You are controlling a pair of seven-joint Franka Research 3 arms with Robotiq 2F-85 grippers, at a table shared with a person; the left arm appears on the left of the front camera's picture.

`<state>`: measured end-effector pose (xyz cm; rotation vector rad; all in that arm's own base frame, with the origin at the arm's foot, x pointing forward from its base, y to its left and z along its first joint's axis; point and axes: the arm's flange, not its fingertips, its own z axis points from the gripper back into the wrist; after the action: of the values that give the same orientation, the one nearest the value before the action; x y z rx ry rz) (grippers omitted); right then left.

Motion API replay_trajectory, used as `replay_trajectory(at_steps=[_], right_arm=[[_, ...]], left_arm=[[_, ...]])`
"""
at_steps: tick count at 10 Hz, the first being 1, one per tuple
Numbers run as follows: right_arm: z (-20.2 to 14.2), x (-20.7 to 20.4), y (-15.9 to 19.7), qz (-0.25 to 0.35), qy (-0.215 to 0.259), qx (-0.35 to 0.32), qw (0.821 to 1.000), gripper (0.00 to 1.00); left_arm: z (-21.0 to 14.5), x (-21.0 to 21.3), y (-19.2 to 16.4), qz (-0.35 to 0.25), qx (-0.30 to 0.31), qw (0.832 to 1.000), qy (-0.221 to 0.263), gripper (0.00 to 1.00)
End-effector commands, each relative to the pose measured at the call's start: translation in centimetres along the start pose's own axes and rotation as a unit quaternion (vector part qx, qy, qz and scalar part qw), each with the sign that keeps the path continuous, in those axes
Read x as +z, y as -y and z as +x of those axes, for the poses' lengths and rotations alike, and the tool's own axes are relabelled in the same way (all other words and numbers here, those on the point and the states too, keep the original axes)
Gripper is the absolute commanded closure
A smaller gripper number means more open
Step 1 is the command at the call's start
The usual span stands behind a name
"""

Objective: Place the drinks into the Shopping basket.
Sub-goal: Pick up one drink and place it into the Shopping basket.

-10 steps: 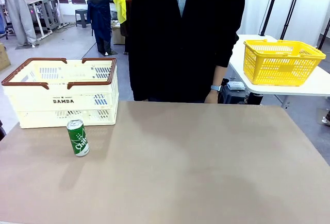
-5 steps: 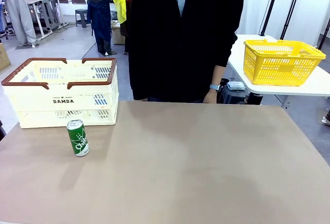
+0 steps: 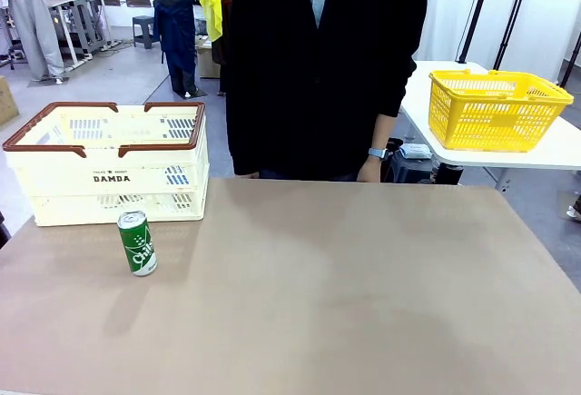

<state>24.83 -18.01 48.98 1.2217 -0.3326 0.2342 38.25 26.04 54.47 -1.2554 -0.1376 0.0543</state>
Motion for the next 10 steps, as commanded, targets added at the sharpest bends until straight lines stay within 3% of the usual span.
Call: replay_trajectory(at_steps=[1, 5, 6, 7, 8, 9, 10], right_arm=[[-0.2, 0.4, -0.1, -0.003, -0.008, 0.009, 1.000, 0.00], [-0.2, 0.4, -0.1, -0.003, -0.008, 0.009, 1.000, 0.00], [-0.2, 0.4, -0.1, -0.003, -0.008, 0.009, 1.000, 0.00], [-0.2, 0.4, -0.1, -0.003, -0.008, 0.009, 1.000, 0.00], [-0.2, 0.4, -0.1, -0.003, -0.008, 0.009, 1.000, 0.00], [-0.2, 0.4, -0.1, -0.003, -0.008, 0.009, 1.000, 0.00], [-0.2, 0.4, -0.1, -0.003, -0.008, 0.009, 1.000, 0.00]], left_arm=[[-0.2, -0.2, 0.3, -0.009, 0.006, 1.000, 0.007, 0.00], [0.0, 0.0, 0.0, 0.000, 0.000, 1.000, 0.000, 0.00], [-1.6, -1.8, 2.3, 0.041, 0.037, 0.997, 0.053, 0.00], [-4.2, -5.1, 5.6, 0.119, 0.023, 0.991, 0.055, 0.00], [-6.3, -9.4, 8.9, 0.204, -0.018, 0.978, 0.032, 0.00], [-6.9, -12.9, 10.4, 0.271, -0.059, 0.961, 0.008, 0.00], [-6.6, -16.2, 10.8, 0.324, -0.063, 0.944, 0.004, 0.00]])
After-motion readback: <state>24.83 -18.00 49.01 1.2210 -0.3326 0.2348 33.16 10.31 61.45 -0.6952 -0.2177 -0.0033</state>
